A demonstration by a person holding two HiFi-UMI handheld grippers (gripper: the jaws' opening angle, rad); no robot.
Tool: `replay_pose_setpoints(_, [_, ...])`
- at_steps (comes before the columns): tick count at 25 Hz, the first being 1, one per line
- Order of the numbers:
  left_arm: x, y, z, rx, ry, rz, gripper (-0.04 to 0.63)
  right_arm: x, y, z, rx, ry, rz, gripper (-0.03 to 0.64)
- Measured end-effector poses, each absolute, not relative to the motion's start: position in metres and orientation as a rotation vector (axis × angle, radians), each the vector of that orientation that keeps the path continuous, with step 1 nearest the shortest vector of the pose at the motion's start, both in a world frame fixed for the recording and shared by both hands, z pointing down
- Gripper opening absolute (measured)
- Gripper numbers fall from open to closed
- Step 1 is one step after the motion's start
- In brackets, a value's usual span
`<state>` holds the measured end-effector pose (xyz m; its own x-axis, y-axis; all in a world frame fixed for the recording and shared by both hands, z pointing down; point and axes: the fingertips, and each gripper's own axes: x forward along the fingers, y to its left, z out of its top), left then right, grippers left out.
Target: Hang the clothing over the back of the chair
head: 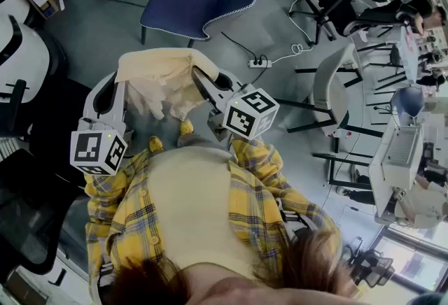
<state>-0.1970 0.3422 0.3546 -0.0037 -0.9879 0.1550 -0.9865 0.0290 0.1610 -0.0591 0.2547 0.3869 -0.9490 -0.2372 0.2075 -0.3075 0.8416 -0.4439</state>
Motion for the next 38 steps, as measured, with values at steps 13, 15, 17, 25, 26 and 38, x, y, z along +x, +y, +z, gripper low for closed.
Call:
replay_pose_setpoints(13, [-0.195, 0.313, 0.349, 1.978, -2.168, -0.013, 0.02, -0.063, 0.224, 0.388, 0.304, -2.895, 0.785, 0.029])
replay_pose_setpoints(15, [-0.197, 0.306, 0.349, 1.95, -2.192, -0.008, 0.02, -0.067, 0.219, 0.389, 0.255, -2.895, 0.778, 0.029])
replay_pose_setpoints(17, [-0.198, 0.298, 0.348, 1.931, -2.213, -0.005, 0.02, -0.072, 0.215, 0.388, 0.202, -2.895, 0.764, 0.029])
replay_pose_setpoints(25, [-0.2, 0.27, 0.331, 1.92, -2.284, -0.002, 0.02, -0.093, 0.197, 0.378, 0.06, -2.916, 0.719, 0.028])
replay_pose_setpoints(26, [-0.201, 0.267, 0.329, 1.925, -2.284, -0.003, 0.02, -0.096, 0.195, 0.377, 0.054, -2.919, 0.716, 0.028])
replay_pose_setpoints(38, [-0.232, 0.185, 0.306, 2.056, -2.225, -0.048, 0.02, -0.144, 0.143, 0.358, 0.059, -2.957, 0.715, 0.029])
